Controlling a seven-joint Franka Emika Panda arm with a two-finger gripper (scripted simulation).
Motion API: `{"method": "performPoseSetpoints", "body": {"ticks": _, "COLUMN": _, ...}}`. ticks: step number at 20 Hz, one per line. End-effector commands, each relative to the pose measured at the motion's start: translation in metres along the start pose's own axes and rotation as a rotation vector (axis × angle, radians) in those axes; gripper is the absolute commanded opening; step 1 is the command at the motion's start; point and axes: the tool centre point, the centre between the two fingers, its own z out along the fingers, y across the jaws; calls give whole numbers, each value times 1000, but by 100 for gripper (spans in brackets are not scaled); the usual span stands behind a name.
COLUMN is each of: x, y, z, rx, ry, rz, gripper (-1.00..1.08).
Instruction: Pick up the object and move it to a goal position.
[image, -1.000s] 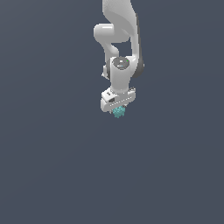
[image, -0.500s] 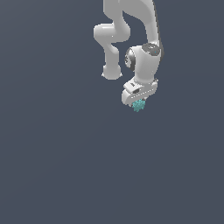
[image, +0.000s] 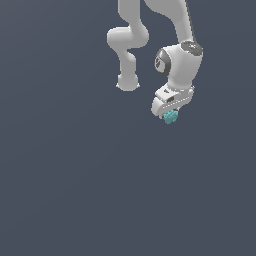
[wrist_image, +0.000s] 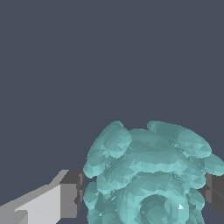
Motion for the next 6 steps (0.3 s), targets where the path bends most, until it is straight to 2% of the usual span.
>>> {"method": "performPoseSetpoints", "body": {"ticks": 1, "x": 2, "y": -3, "z": -1, "rx": 0, "ry": 0, "rz": 2, "gripper": -100}}
{"method": "performPoseSetpoints", "body": {"ticks": 6, "x": 1, "y": 1, "z": 0, "rx": 0, "ry": 0, "rz": 2, "gripper": -100}}
